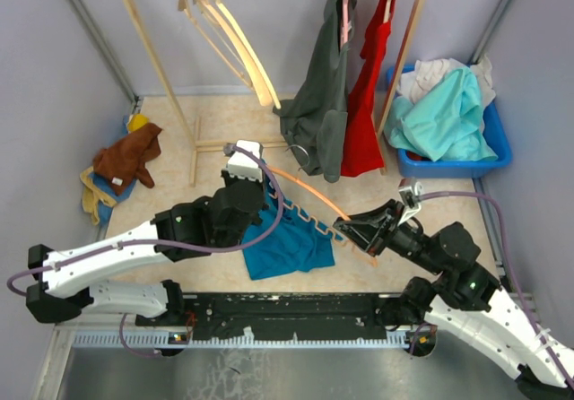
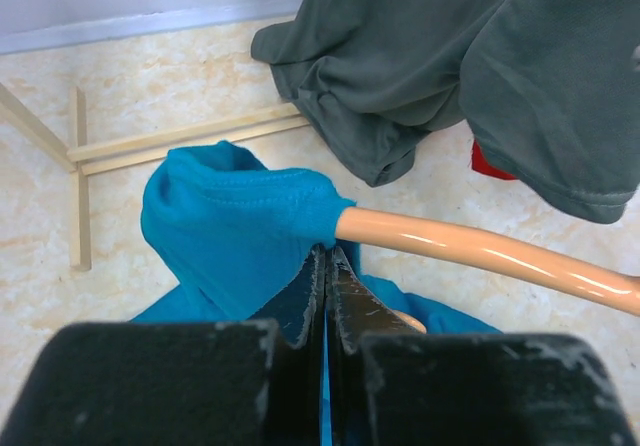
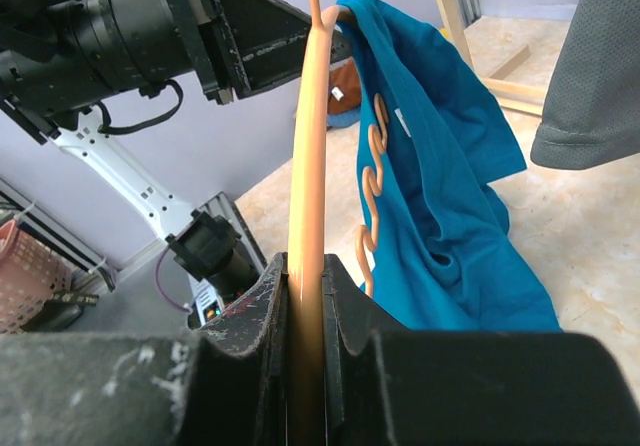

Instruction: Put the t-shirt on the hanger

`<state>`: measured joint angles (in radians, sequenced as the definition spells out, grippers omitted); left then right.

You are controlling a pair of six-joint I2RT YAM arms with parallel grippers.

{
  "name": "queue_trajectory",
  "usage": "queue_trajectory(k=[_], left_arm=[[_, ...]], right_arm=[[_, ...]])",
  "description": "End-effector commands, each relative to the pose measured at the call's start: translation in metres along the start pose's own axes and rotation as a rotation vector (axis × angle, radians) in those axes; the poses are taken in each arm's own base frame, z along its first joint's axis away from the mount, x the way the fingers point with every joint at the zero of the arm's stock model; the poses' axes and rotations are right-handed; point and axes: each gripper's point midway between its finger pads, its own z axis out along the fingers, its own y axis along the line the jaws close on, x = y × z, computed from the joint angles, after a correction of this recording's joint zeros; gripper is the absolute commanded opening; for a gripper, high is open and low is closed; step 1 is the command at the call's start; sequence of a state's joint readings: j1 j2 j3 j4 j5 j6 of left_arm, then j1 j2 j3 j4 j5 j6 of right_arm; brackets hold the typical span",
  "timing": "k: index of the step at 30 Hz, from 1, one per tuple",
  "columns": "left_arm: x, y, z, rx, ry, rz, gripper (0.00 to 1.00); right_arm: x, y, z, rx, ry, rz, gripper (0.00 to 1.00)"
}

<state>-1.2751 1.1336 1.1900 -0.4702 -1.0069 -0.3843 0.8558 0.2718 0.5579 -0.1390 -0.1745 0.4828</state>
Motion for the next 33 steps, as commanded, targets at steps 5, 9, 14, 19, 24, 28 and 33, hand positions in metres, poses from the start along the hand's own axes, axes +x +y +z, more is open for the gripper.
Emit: queue_trajectory(k=[5, 9, 14, 19, 24, 28, 33], left_arm=[[-0.053, -0.022, -0.016, 0.096, -0.046, -0.052, 0.00], [-0.064, -0.023, -0.021, 0.110, -0.041, -0.056, 0.00], [-0.060, -0.021, -0.026, 0.093, 0.016, -0.049, 0.00], [-0.065, -0.026, -0.030, 0.131, 0.006, -0.071, 0.00], [-0.088, -0.047, -0.036, 0.199, -0.009, -0.068, 0.00], [-0.102, -0.065, -0.044, 0.247, -0.012, -0.067, 0.00], [-0.114, -0.080, -0.057, 0.293, -0.013, -0.072, 0.00]], right_arm=[[-0.076, 0.042, -0.013, -0.131, -0.259, -0.034, 0.00], [-0.080, 0.044, -0.015, -0.139, -0.278, -0.031, 0.00], [-0.083, 0.044, -0.018, -0.136, -0.302, -0.023, 0.00], [-0.088, 0.045, -0.018, -0.143, -0.324, -0.024, 0.00], [-0.091, 0.048, -0.012, -0.161, -0.338, -0.024, 0.00], [-0.096, 0.051, -0.009, -0.174, -0.351, -0.029, 0.00], [-0.103, 0.055, -0.005, -0.194, -0.368, -0.035, 0.00]])
